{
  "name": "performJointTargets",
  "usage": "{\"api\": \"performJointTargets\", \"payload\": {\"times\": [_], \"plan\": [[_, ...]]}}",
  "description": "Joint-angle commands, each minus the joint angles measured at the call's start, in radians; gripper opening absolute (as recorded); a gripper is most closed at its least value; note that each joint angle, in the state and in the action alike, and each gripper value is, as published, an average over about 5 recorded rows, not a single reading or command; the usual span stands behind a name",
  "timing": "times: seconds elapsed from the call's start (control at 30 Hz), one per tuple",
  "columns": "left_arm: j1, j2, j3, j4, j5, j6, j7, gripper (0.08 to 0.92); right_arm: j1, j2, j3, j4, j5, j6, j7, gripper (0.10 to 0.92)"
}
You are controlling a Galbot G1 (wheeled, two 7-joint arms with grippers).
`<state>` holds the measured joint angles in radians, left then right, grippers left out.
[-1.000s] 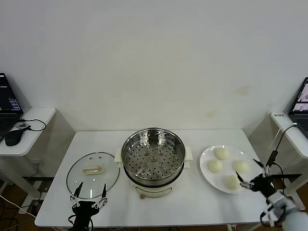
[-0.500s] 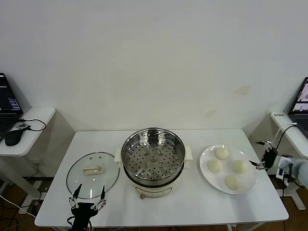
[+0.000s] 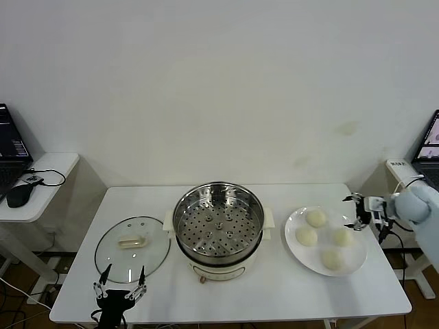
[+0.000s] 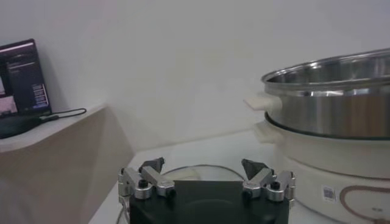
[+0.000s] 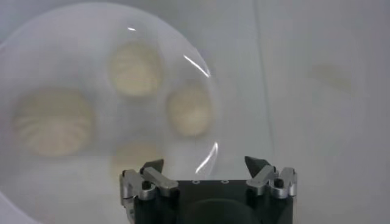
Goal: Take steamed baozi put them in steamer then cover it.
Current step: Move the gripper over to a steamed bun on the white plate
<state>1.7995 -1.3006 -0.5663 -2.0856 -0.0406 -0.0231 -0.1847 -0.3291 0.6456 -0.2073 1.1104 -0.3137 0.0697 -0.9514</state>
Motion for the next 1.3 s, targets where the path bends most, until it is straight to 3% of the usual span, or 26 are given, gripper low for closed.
{"api": "performJointTargets", "payload": {"times": [0.03,0.83,1.3], "plan": [[0.001,0.000,-0.009,0.000,-0.001,0.000,0.001,0.823,0.260,0.135,-0.308,-0.208,-0.014,0.051,-0.066,0.823],[-0.009,0.006,-0.034,0.019,-0.020,-0.010,-0.007,0.823,0.235,0.274,-0.277,-0.371,-0.093,0.046,-0.039,0.816],[-0.004,0.008,-0.040,0.017,-0.031,-0.011,-0.010,0.823,0.250,0.275,-0.310,-0.371,-0.080,0.040,-0.063,0.693]]}}
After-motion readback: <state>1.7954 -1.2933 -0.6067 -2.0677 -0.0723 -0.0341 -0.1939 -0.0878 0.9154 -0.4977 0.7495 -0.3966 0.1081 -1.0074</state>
